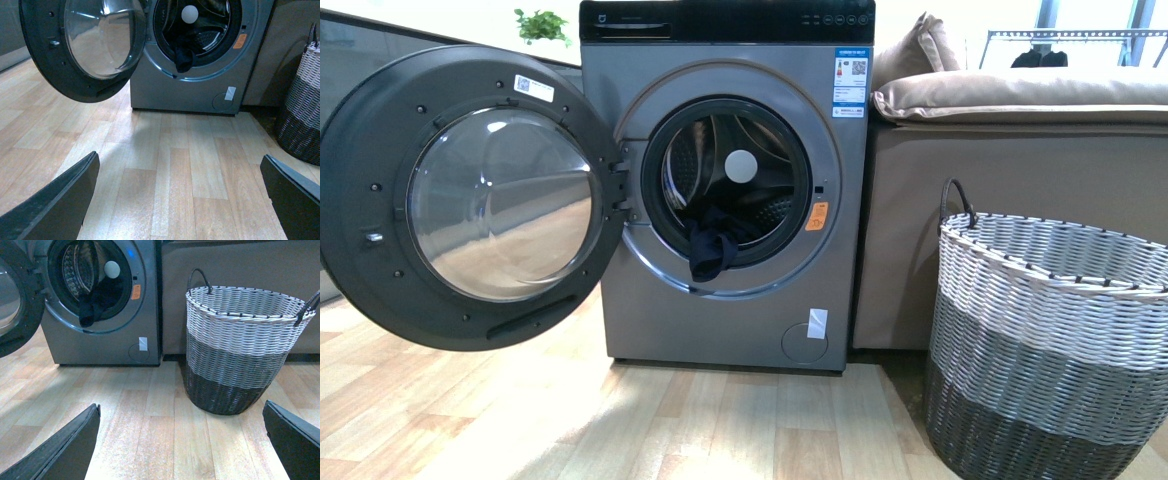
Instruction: Collect clothes from washing machine
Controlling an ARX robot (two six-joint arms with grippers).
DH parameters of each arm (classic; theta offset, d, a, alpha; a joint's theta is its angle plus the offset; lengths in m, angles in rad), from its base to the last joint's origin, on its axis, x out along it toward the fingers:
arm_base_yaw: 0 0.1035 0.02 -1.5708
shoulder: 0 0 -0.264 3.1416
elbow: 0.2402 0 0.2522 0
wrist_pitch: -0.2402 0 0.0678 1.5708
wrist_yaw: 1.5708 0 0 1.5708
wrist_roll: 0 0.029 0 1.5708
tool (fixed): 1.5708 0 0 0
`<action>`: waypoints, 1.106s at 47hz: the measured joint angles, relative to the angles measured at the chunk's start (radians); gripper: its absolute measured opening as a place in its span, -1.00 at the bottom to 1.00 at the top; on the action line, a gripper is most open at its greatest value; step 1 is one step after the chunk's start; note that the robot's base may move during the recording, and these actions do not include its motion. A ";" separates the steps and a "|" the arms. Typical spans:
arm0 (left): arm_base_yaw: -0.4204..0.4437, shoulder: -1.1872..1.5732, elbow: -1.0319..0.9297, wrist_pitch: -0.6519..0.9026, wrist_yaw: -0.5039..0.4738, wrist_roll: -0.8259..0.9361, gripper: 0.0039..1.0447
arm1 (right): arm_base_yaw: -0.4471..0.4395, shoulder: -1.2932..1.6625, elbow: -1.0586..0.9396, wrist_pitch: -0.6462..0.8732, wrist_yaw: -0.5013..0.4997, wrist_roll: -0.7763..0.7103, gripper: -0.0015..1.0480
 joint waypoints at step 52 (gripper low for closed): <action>0.000 0.001 0.000 0.000 0.000 0.000 0.88 | 0.000 0.000 0.000 0.000 0.000 0.000 0.86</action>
